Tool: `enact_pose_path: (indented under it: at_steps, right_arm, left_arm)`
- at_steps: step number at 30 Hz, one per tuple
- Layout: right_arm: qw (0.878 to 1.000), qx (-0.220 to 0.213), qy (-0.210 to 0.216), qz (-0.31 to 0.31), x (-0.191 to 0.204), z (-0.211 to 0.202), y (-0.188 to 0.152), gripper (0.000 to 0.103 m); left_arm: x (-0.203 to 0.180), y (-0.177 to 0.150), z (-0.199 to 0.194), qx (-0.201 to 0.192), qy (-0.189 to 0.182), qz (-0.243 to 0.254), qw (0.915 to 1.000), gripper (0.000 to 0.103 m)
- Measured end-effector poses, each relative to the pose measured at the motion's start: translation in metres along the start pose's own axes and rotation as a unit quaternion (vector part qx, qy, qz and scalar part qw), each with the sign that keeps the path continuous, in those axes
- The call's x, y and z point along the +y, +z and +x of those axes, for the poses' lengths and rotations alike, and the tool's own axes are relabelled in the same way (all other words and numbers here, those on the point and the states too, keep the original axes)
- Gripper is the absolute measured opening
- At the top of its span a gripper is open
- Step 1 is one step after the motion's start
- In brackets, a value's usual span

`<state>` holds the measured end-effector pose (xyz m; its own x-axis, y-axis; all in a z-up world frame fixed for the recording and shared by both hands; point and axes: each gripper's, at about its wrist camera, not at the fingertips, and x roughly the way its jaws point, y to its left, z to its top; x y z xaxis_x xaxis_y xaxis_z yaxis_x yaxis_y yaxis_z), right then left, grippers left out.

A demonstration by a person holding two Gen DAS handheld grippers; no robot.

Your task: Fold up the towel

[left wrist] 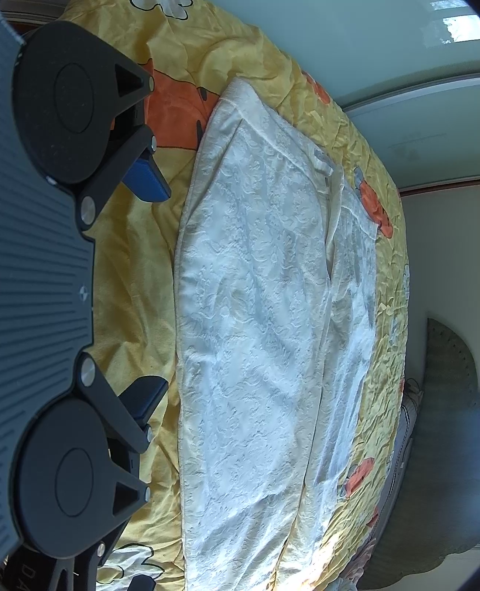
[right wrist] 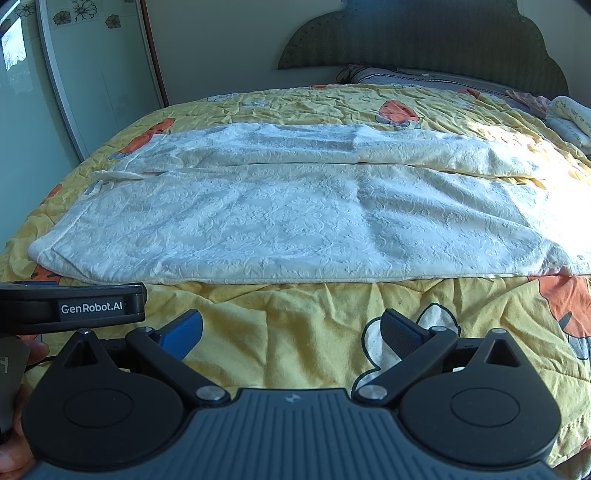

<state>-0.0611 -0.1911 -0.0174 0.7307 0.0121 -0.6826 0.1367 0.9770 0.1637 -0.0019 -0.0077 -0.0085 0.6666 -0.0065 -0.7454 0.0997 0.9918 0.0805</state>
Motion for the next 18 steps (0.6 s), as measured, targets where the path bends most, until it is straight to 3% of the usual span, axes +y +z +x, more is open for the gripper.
enact_pose_path:
  at_steps: [12,15,18]
  right_arm:
    - [1.0,-0.013,0.022,0.001,-0.008,0.002,0.012,0.103]
    - [0.994,-0.064,0.087,-0.002,-0.019,0.004,0.04,0.103]
    - [0.967,-0.154,0.186,-0.083,-0.022,0.011,0.086,0.103]
  left_arm:
    - [0.004,0.005,0.001,-0.008,0.009,-0.001,0.9999,0.102]
    - [0.009,0.012,0.001,-0.02,0.013,0.001,0.9997,0.101]
    - [0.023,0.031,0.002,-0.038,0.009,0.001,0.9992,0.101]
